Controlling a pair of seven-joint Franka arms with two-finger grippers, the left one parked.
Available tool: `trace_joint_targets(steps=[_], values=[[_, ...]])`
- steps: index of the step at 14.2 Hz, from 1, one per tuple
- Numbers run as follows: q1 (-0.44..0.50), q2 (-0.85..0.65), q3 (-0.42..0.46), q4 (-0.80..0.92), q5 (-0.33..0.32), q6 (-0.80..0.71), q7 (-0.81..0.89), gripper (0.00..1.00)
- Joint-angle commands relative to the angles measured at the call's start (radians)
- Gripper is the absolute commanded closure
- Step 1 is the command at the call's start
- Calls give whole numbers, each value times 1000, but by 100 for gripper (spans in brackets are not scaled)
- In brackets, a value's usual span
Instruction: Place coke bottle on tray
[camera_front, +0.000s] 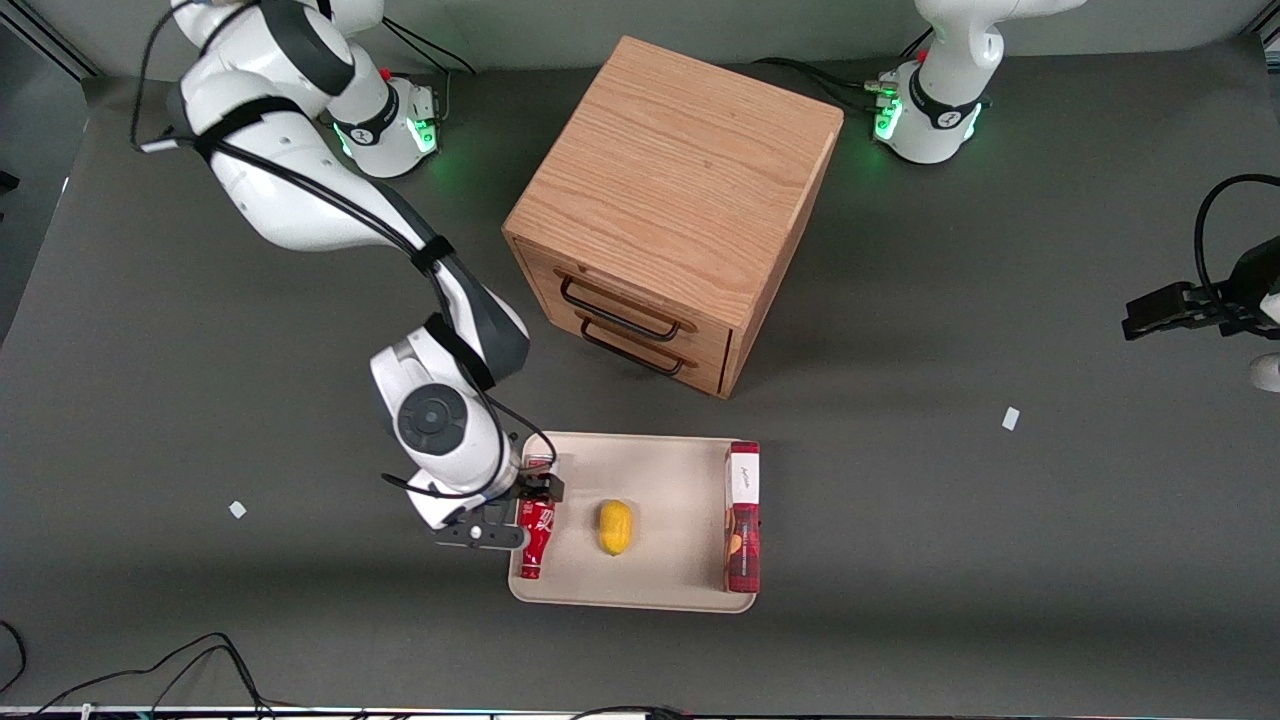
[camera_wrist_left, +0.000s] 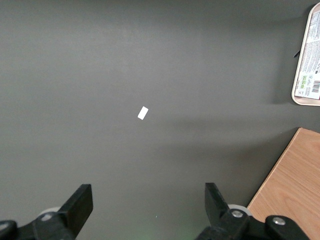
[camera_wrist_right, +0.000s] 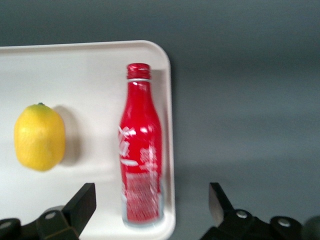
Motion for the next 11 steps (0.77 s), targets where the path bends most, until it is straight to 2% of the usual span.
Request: trace_joint_targets(steps=[1, 7, 11], values=[[-111, -211, 64, -233, 25, -49, 22, 0], [-176, -324, 86, -261, 25, -213, -7, 0], [-230, -413, 81, -269, 51, -333, -123, 0]])
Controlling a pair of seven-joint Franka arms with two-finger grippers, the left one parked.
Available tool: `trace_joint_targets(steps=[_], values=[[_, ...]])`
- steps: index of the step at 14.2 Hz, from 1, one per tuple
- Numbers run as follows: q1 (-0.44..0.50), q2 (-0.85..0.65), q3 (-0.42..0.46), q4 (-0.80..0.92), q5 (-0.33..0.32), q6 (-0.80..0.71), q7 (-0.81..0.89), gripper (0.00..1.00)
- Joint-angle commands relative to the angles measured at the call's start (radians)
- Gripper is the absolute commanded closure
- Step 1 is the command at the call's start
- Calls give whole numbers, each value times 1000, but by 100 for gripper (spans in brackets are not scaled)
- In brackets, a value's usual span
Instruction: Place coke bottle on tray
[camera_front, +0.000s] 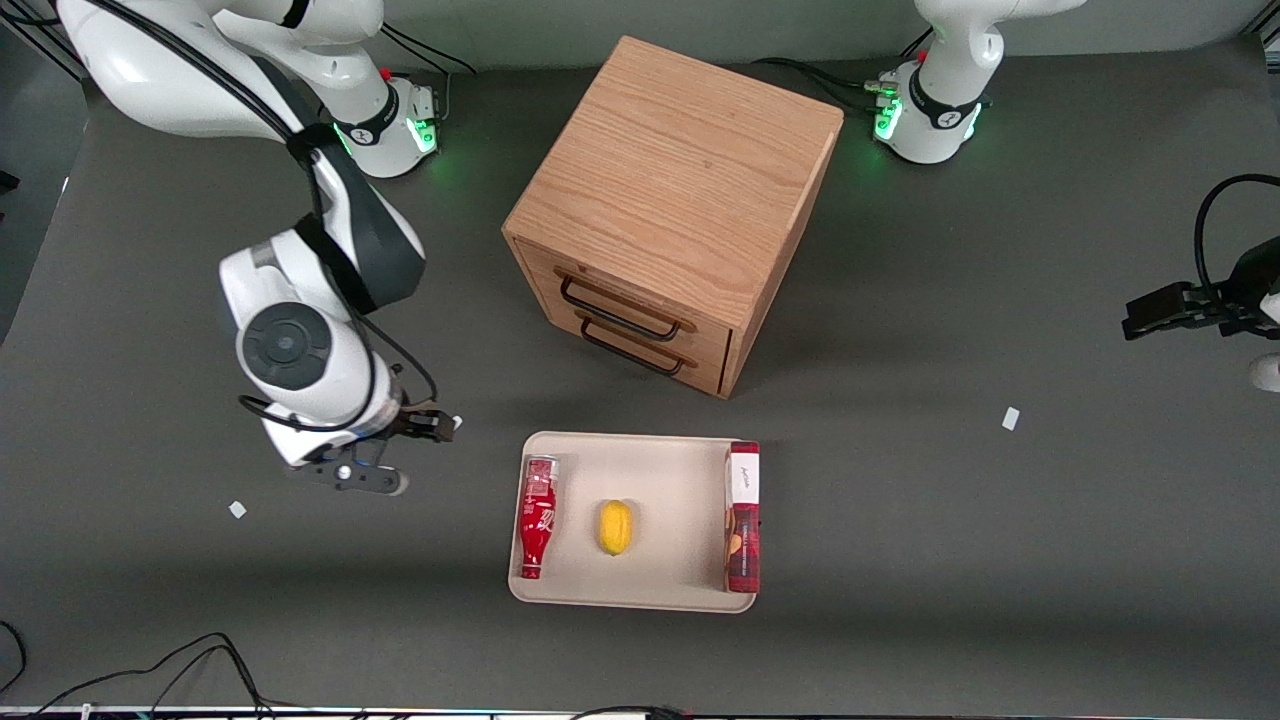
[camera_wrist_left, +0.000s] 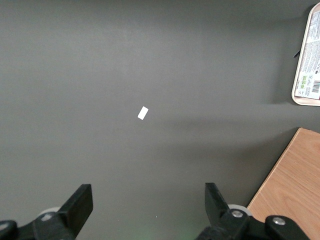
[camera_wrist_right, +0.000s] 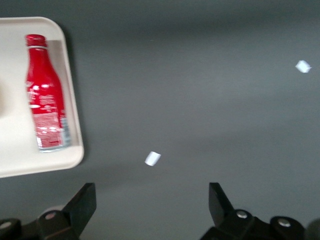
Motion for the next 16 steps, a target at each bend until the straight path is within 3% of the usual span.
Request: trace_joint_targets(steps=[1, 5, 7, 9, 11, 13, 16], values=[[-30, -114, -16, -47, 82, -77, -100, 0], [76, -296, -289, -104, 265, -164, -362, 0], [84, -416, -354, -191, 283, -162, -442, 0], [87, -511, -394, -266, 294, -144, -507, 0], [87, -565, -423, -294, 364, -133, -579, 0], [82, -573, -428, -253, 403, -157, -623, 0], [81, -550, -414, -140, 406, -283, -656, 0]])
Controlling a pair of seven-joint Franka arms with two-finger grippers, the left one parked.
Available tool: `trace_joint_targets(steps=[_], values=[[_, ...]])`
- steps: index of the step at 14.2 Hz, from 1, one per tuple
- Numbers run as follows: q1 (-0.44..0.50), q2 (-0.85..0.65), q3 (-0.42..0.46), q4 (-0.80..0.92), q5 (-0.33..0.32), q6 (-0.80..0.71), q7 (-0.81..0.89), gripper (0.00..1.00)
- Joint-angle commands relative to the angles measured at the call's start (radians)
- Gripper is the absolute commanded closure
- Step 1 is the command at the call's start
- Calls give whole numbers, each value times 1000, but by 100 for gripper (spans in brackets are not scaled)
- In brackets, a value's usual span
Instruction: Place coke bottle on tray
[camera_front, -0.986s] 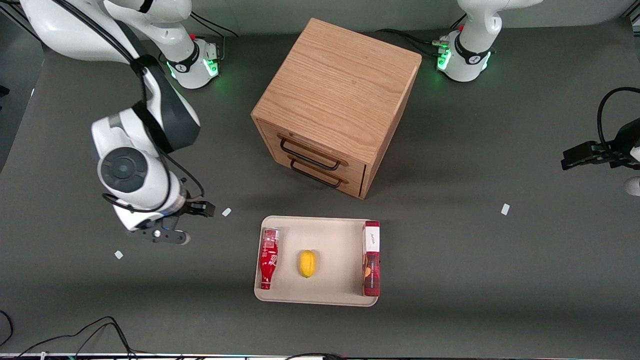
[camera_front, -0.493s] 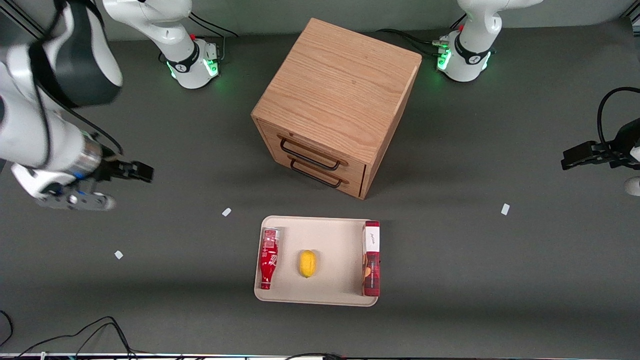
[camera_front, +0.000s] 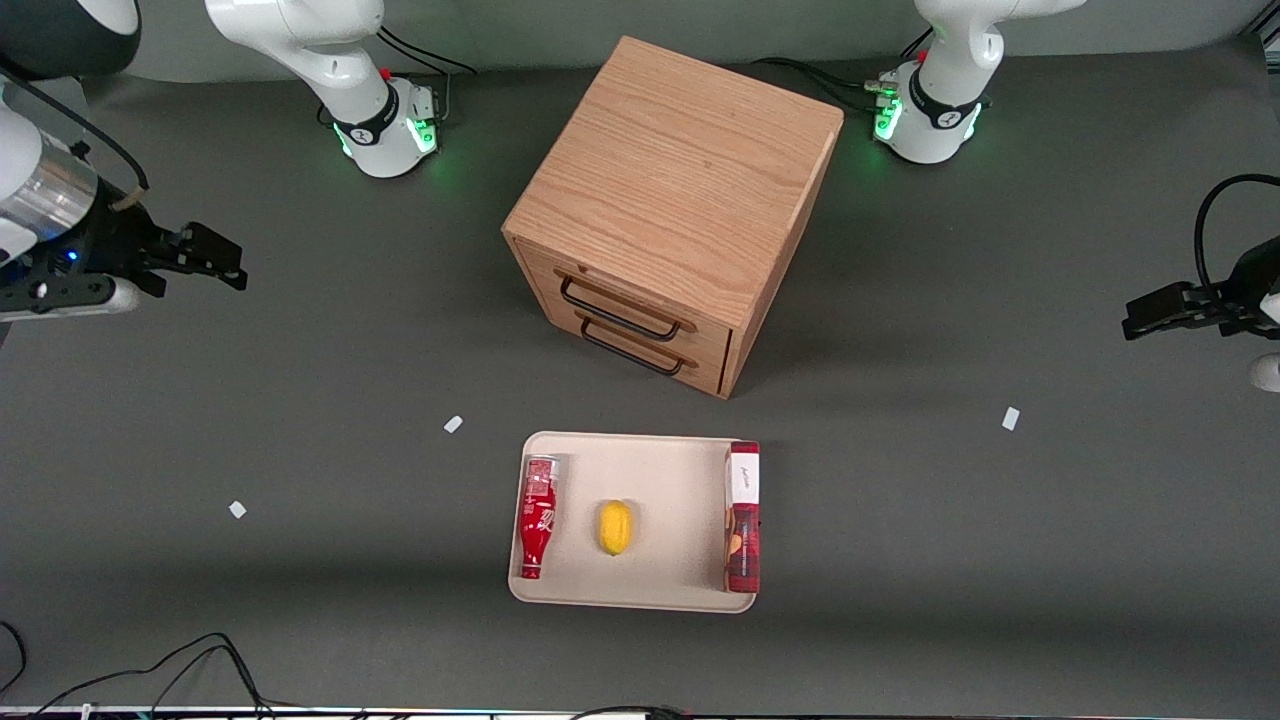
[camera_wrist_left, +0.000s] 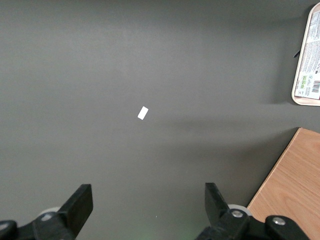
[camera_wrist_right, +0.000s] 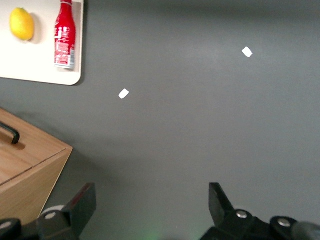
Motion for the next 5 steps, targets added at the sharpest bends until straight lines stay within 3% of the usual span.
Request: trace_joint_targets(steps=[1, 5], values=[[8, 16, -4, 77, 28, -93, -55, 0], [9, 18, -4, 77, 28, -107, -57, 0]])
